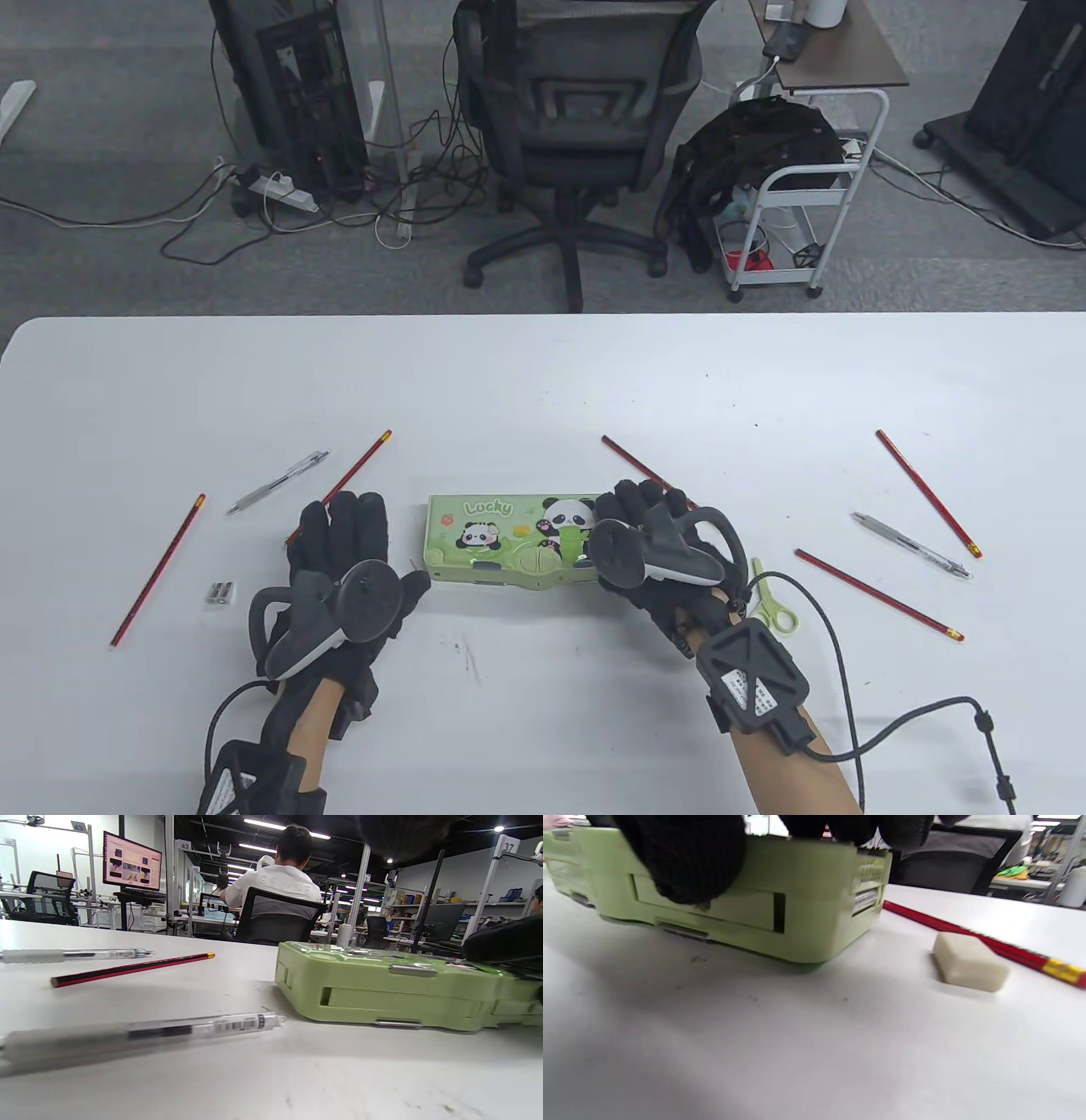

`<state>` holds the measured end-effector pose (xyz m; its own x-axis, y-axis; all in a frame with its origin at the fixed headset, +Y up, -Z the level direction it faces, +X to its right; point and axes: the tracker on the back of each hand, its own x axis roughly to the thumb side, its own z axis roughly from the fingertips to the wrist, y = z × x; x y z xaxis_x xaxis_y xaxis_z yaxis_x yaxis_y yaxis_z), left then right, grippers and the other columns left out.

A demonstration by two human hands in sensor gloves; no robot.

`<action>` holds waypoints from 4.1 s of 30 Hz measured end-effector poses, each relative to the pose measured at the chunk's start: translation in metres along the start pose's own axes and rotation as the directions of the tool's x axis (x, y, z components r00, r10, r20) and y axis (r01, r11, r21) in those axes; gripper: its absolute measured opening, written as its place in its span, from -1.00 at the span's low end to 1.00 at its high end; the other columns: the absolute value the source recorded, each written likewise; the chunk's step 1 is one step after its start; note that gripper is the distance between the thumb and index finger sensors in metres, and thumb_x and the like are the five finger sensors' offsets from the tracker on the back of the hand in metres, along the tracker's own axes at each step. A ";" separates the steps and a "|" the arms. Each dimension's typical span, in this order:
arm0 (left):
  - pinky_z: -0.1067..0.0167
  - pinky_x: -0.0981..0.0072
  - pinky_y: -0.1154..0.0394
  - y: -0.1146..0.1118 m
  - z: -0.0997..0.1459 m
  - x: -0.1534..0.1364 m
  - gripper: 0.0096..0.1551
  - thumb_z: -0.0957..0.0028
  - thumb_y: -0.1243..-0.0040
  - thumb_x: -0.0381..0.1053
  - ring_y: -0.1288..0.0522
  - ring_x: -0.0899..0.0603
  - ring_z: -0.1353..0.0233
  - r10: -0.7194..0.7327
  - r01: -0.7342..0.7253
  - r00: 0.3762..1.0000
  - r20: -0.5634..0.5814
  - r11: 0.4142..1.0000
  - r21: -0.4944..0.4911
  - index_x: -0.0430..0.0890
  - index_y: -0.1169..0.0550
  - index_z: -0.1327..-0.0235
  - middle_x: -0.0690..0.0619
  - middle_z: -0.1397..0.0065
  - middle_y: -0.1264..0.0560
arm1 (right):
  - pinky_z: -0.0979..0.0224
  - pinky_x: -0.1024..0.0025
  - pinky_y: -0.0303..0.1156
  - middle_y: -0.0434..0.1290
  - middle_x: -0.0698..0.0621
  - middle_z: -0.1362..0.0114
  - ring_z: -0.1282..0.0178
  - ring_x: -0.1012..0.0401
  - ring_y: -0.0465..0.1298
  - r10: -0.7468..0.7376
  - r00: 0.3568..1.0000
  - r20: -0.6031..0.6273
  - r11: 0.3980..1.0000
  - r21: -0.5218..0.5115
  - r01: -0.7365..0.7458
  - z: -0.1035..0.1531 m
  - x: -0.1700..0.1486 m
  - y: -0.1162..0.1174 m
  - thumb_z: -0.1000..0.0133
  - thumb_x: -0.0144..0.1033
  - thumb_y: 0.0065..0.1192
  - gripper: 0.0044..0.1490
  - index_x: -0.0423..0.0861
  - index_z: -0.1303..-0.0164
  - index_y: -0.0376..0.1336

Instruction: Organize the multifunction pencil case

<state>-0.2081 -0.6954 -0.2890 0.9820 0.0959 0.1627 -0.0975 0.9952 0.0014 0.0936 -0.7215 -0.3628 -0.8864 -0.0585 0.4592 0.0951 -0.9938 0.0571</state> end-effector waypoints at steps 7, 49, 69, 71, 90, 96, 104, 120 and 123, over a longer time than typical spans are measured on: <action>-0.43 -0.52 -0.09 -0.007 -0.019 0.030 0.03 -0.18 -0.12 0.20 -0.02 -0.63 -0.67 -0.014 0.018 0.997 0.080 0.998 -0.055 -0.22 0.03 -0.71 -0.39 -0.78 0.02 | -0.52 -0.25 0.20 0.09 -0.37 -0.63 -0.58 -0.32 0.24 -0.019 0.999 -0.044 0.999 -0.051 0.017 0.009 -0.001 0.001 -0.04 -0.04 0.29 0.03 -0.26 -0.62 0.02; -0.29 -0.31 -0.52 -0.001 -0.071 0.052 -0.12 0.22 -0.13 0.38 -0.66 -0.32 -0.35 -0.124 0.120 0.988 0.087 0.991 0.050 -0.05 -0.55 -0.33 -0.12 -0.42 -0.64 | -0.51 -0.11 0.33 0.20 -0.29 -0.58 -0.54 -0.25 0.34 -0.136 0.991 -0.014 0.984 -0.119 0.133 0.009 -0.016 0.003 0.03 -0.15 0.45 -0.05 -0.22 -0.53 0.15; -0.34 -0.42 -0.42 0.024 -0.159 0.019 -0.35 -0.02 -0.12 0.28 -0.59 -0.36 -0.42 0.090 -0.103 0.979 -0.184 0.993 -0.063 0.03 -0.58 -0.32 -0.07 -0.42 -0.65 | -0.52 -0.13 0.29 0.18 -0.27 -0.60 -0.56 -0.24 0.31 -0.170 0.985 -0.008 0.982 -0.088 0.169 0.007 -0.020 0.001 0.01 -0.16 0.44 -0.07 -0.20 -0.53 0.15; -0.34 -0.42 -0.42 0.020 -0.168 0.018 -0.35 -0.03 -0.12 0.27 -0.58 -0.36 -0.43 0.077 -0.096 0.973 -0.216 0.992 -0.078 0.05 -0.56 -0.36 -0.07 -0.43 -0.65 | -0.53 -0.13 0.29 0.18 -0.27 -0.59 -0.56 -0.24 0.31 -0.174 0.985 -0.009 0.981 -0.085 0.173 0.007 -0.021 0.001 0.01 -0.16 0.44 -0.07 -0.20 -0.53 0.15; -0.37 -0.45 -0.37 -0.015 -0.187 0.009 -0.03 -0.01 -0.27 0.24 -0.49 -0.40 -0.53 -0.179 0.065 0.944 -0.277 0.925 -0.374 -0.09 -0.25 -0.66 -0.15 -0.61 -0.48 | -0.53 -0.12 0.29 0.17 -0.27 -0.60 -0.57 -0.24 0.30 -0.182 0.983 -0.010 0.981 -0.068 0.181 0.006 -0.022 -0.001 0.01 -0.17 0.44 -0.08 -0.19 -0.53 0.14; -0.38 -0.46 -0.36 -0.023 -0.189 0.011 -0.04 0.01 -0.30 0.22 -0.48 -0.40 -0.54 -0.187 0.076 0.948 -0.259 0.920 -0.385 -0.08 -0.27 -0.64 -0.14 -0.60 -0.49 | -0.53 -0.13 0.29 0.16 -0.27 -0.61 -0.57 -0.24 0.29 -0.192 0.981 -0.012 0.980 -0.061 0.191 0.006 -0.023 -0.001 -0.01 -0.16 0.43 -0.08 -0.19 -0.54 0.13; -0.39 -0.46 -0.35 -0.023 -0.188 0.011 -0.06 0.00 -0.29 0.22 -0.46 -0.42 -0.55 -0.188 0.089 0.950 -0.248 0.927 -0.364 -0.09 -0.30 -0.63 -0.14 -0.60 -0.49 | -0.53 -0.13 0.29 0.16 -0.28 -0.61 -0.57 -0.25 0.29 -0.187 0.982 -0.013 0.981 -0.054 0.186 0.006 -0.022 -0.001 -0.01 -0.16 0.43 -0.08 -0.20 -0.54 0.13; -0.38 -0.50 -0.29 0.019 -0.101 0.007 -0.20 -0.14 -0.10 0.19 -0.36 -0.50 -0.55 0.055 -0.064 0.993 -0.102 0.994 -0.090 -0.14 -0.31 -0.61 -0.26 -0.64 -0.39 | -0.53 -0.14 0.28 0.14 -0.28 -0.61 -0.57 -0.26 0.28 -0.209 0.977 -0.027 0.977 -0.044 0.208 0.006 -0.022 -0.001 -0.03 -0.15 0.40 -0.09 -0.20 -0.55 0.12; -0.39 -0.52 -0.25 0.009 -0.079 0.005 -0.15 -0.14 -0.08 0.22 -0.30 -0.54 -0.59 0.074 -0.084 0.993 -0.094 0.991 -0.104 -0.14 -0.26 -0.65 -0.29 -0.68 -0.33 | -0.53 -0.14 0.28 0.14 -0.28 -0.61 -0.57 -0.26 0.28 -0.210 0.977 -0.026 0.977 -0.043 0.209 0.006 -0.022 -0.001 -0.04 -0.14 0.39 -0.08 -0.20 -0.55 0.12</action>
<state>-0.1910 -0.6847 -0.3661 0.9829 0.1710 0.0690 -0.1624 0.9800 -0.1148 0.1160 -0.7185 -0.3679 -0.8980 0.1495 0.4137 -0.1118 -0.9872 0.1140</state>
